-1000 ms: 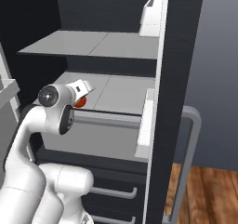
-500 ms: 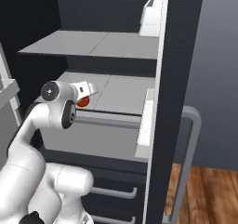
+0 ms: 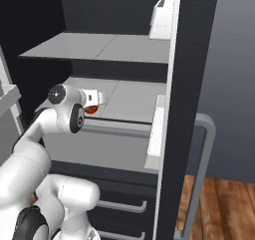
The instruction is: Place the beer on the top shelf of the fridge to keep it out of children's reach, and place the broccoli and tomato on lower shelves for easy access.
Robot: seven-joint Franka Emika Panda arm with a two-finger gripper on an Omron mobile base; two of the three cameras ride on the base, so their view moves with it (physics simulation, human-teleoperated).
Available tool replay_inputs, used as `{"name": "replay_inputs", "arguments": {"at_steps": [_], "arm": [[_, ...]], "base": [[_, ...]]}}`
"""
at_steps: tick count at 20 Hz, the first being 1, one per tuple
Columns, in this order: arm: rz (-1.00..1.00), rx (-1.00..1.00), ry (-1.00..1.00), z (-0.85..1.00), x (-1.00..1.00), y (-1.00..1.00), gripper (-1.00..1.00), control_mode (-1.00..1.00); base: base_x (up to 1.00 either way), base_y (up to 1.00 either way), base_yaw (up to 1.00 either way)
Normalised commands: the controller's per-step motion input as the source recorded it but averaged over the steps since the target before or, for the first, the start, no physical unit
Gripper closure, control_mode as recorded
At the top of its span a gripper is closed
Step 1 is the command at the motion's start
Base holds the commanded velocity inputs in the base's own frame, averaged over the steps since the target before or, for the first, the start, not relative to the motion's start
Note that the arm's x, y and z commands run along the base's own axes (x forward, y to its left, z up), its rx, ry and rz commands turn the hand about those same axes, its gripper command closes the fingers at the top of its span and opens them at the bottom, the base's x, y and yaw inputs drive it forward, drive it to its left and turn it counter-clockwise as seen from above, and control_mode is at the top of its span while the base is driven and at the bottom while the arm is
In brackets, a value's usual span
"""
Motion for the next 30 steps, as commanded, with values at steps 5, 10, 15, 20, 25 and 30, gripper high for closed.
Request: {"name": "replay_inputs", "arguments": {"at_steps": [5, 10, 15, 20, 25, 30], "arm": [[0.0, 0.08, 0.0, -0.32, 0.38, -0.04, 1.0, -1.0], [0.0, 0.06, 0.0, -0.29, 0.4, 0.0, 1.0, -1.0], [0.0, 0.06, 0.0, -0.17, 0.44, 0.0, 1.0, -1.0], [0.0, 0.05, 0.0, -0.06, 0.54, 0.0, 1.0, -1.0], [0.0, 0.05, 0.0, -0.07, 0.53, 0.0, 1.0, -1.0], [0.0, 0.04, 0.0, -0.13, 0.5, 0.0, 1.0, -1.0]], "base": [[0.0, 0.0, 0.0], [0.0, 0.0, 0.0], [0.0, 0.0, 0.0], [0.0, 0.0, 0.0], [0.0, 0.0, 0.0], [0.0, 0.0, 0.0]]}}
